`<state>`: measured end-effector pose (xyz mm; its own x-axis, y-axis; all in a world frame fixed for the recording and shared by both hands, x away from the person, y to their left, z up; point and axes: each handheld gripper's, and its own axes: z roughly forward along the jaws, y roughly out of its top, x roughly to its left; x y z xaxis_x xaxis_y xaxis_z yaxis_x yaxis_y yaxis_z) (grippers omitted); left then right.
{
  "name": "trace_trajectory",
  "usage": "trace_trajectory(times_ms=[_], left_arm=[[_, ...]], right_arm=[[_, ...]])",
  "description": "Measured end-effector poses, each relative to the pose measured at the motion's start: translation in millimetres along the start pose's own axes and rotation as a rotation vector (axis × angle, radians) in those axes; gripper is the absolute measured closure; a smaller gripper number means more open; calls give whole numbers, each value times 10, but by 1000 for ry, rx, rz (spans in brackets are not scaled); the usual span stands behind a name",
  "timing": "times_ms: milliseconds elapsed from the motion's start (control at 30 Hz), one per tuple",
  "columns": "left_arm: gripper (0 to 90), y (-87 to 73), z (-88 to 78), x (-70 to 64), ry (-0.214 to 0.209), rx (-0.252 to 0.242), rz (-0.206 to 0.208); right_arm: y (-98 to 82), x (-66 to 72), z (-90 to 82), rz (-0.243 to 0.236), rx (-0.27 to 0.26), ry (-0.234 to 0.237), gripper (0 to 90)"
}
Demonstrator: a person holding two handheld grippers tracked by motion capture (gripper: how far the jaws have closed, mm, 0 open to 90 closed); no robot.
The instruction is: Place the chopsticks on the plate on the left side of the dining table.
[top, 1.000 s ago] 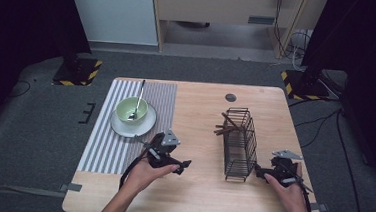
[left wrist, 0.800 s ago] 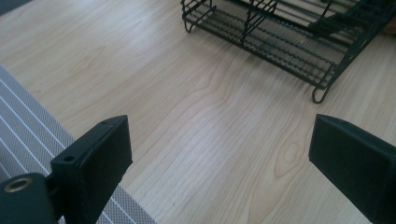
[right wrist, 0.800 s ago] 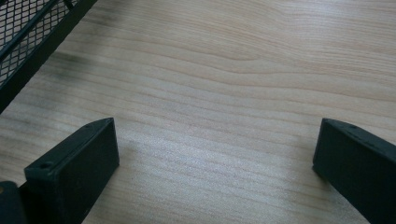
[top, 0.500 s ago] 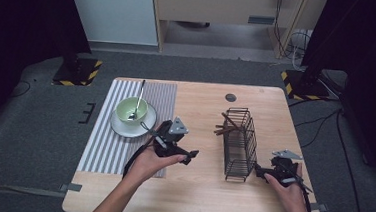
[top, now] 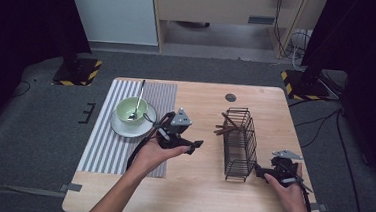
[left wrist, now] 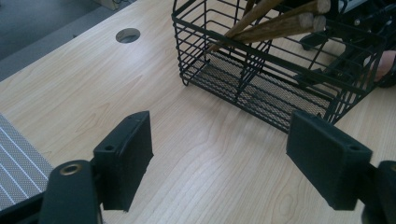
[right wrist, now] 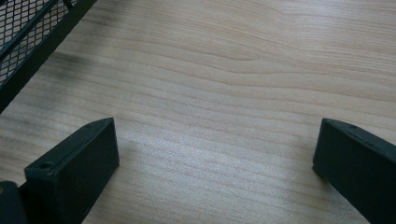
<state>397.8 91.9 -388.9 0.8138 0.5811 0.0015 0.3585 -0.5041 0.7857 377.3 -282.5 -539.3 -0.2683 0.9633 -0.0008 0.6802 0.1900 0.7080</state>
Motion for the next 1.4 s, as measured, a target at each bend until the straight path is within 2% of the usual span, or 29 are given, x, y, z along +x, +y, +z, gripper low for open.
trace_trajectory(times_ms=[267,367,500,600,700,767,900,1100,1233,1400], left_arm=[[382,77,-27,3,-18,-26,6],[453,150,-53,-37,-29,-49,18],[534,205,-60,-63,-36,-54,27],[536,269,-48,-88,-51,-56,35],[587,298,-45,-96,-57,-61,33],[599,351,-60,-125,-73,-76,32],[643,428,-87,-158,-76,-99,35],[654,490,-56,-165,-95,-97,31],[672,533,-39,-197,-92,-96,43],[695,563,-9,-198,-99,-98,36]], right_arm=[[0,0,0,0,0,0,4],[0,0,0,0,0,0,4],[0,0,0,0,0,0,4],[0,-1,1,-1,0,-1,4],[0,-1,0,-1,0,-1,4],[0,0,0,0,0,0,4],[0,-1,0,0,0,0,4],[0,-1,0,-1,0,0,4],[0,-1,0,0,0,0,4],[0,0,0,0,0,0,4]])
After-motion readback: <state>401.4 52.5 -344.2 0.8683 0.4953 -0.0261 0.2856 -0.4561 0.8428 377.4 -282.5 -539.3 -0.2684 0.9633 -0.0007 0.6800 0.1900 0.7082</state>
